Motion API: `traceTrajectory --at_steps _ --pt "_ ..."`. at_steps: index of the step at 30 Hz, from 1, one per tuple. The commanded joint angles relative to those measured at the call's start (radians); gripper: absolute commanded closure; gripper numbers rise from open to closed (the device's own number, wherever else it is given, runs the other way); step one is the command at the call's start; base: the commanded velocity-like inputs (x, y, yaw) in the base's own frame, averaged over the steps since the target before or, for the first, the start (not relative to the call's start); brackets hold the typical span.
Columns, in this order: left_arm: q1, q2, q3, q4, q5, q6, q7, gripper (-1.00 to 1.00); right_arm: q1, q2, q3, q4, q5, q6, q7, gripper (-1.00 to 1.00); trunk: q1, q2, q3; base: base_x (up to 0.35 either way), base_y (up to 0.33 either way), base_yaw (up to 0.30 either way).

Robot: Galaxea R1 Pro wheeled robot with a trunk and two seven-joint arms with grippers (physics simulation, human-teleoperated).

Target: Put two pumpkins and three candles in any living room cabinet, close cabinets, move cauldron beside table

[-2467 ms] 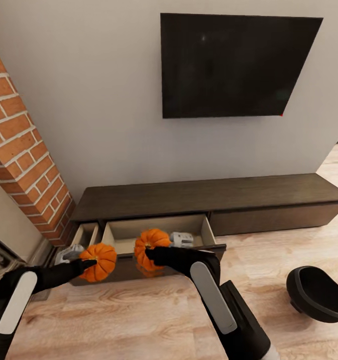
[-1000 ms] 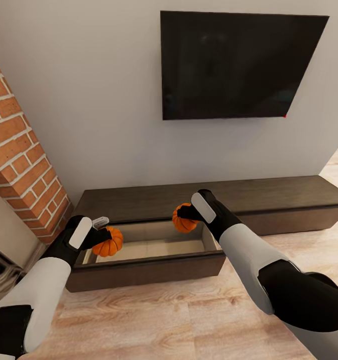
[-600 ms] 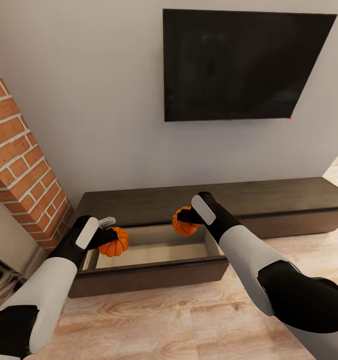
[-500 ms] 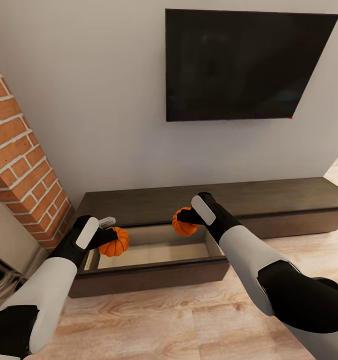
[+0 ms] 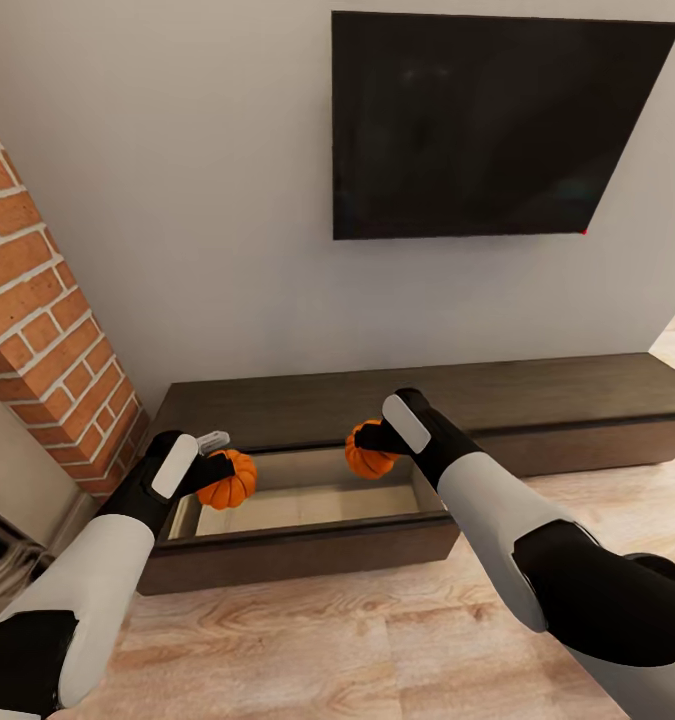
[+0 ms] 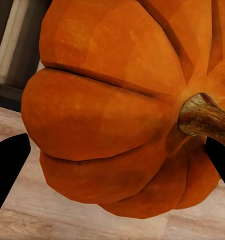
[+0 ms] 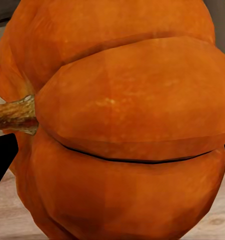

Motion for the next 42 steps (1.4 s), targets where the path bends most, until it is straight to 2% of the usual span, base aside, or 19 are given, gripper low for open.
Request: traceTrajectory --at_steps 1,8,14,19,21,24,27,38,42 --pt "0.0 0.0 0.0 -0.002 0.011 -0.002 0.009 1.0 -0.001 0.0 0.003 0.001 -0.009 -0.001 -0.006 1.0 0.004 -0.008 -0.004 0.0 0.0 0.0" --pt "0.001 0.0 -0.001 -0.002 0.011 -0.041 0.009 1.0 -0.002 0.0 0.004 0.003 -0.009 -0.008 0.0 1.0 0.031 -0.057 -0.026 0.0 0.0 0.0" --pt "0.002 -0.017 -0.001 -0.001 0.011 -0.097 0.008 1.0 0.0 0.0 0.004 0.008 -0.008 -0.008 0.002 1.0 0.054 -0.099 -0.045 0.0 0.0 0.0" --pt "0.006 -0.021 -0.003 0.0 0.009 -0.123 -0.038 1.0 0.004 0.0 0.005 0.009 -0.007 -0.008 0.013 1.0 0.073 -0.134 -0.06 0.0 0.0 0.0" --pt "0.007 -0.021 -0.017 0.0 0.009 -0.147 -0.053 1.0 0.006 0.0 0.006 0.009 -0.007 -0.008 0.023 1.0 0.081 -0.148 -0.067 0.0 0.0 0.0" --pt "0.008 -0.02 -0.086 0.002 0.009 -0.189 -0.062 1.0 0.006 0.0 0.007 0.009 -0.006 -0.008 0.04 1.0 0.092 -0.169 -0.076 0.0 0.0 0.0" --pt "0.009 -0.02 -0.121 0.003 0.01 -0.215 -0.064 1.0 0.01 0.0 0.008 0.009 -0.006 -0.009 0.048 1.0 0.104 -0.19 -0.086 0.0 0.0 0.0" --pt "0.009 -0.02 -0.132 0.003 0.01 -0.225 -0.065 1.0 0.013 0.0 0.014 0.007 -0.006 -0.029 0.053 1.0 0.146 -0.267 -0.12 0.0 0.0 0.0" --pt "0.011 -0.02 -0.131 0.003 0.011 -0.226 -0.065 1.0 0.013 0.0 0.015 0.007 -0.005 -0.03 0.089 1.0 0.161 -0.295 -0.133 0.0 0.0 0.0"
